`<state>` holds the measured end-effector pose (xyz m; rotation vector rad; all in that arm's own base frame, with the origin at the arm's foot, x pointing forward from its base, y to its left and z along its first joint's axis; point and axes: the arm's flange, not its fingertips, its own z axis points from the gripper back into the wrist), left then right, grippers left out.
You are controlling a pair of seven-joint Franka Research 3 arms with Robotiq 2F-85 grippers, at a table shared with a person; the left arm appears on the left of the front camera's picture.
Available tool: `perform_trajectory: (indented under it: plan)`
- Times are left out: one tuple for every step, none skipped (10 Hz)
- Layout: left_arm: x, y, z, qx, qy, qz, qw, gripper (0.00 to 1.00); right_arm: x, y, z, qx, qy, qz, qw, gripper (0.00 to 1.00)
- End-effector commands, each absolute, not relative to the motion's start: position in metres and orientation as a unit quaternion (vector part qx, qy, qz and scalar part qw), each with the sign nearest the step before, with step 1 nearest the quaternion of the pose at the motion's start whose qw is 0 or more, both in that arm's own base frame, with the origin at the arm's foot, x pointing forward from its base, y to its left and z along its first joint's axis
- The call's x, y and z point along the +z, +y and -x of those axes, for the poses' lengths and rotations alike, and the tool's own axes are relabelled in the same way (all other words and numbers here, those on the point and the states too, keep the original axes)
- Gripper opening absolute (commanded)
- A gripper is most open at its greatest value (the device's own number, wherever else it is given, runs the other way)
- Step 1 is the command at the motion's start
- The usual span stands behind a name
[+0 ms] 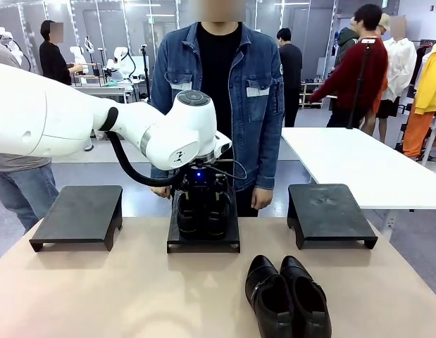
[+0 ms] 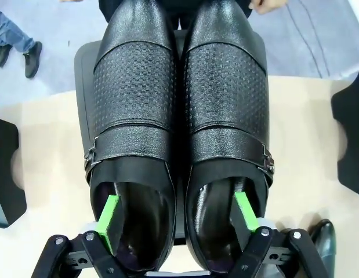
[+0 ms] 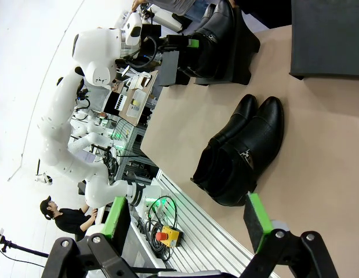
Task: Place the shoes on the stand as instructed by the person.
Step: Pick up another pair of Shoes and place it on the Shoes Stand indicated by the person.
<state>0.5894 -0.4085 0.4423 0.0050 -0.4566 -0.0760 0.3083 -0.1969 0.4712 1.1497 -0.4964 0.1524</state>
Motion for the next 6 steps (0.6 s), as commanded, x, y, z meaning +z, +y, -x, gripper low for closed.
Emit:
perform_trajectory:
  plan:
    - [0.4416,-0.4085,-0.5912,-0.039,-0.229,0.001,0.973,0.93,0.4722,-0.1974,-0.3073,0.075,-0.237,-0.539,0.805,1.00]
    - [0.4416,-0.4085,-0.5912,-0.039,-0.229,0.001,0.973,0.93,0.4722,-0.1974,-0.3073,0.075,-0.237,-0.539,0.805,1.00]
    - [0.4416,-0.4085,-0.5912,-0.039,-0.229,0.001,0.973,0.93,0.4722,-0.1974,-0.3073,0.075,-0.237,-0.539,0.805,1.00]
    - [0.4416,-0.4085,-0.5912,-0.039,-0.229,0.001,0.973,0.93,0.4722,-0.1974,-0.3073,0.075,-0.237,-0.539,0.805,1.00]
    - [0.4416,-0.4085,-0.5912,-0.039,-0.229,0.001,0.973,0.93,0.4722,-0.1974,-0.3073,0.075,-0.237,-0.539,0.805,1.00]
    - [0.4421,-0.4086,-0.5895,-0.038,-0.226,-0.003,0.973,0.91,0.4722,-0.1974,-0.3073,0.075,-0.237,-0.539,0.805,1.00]
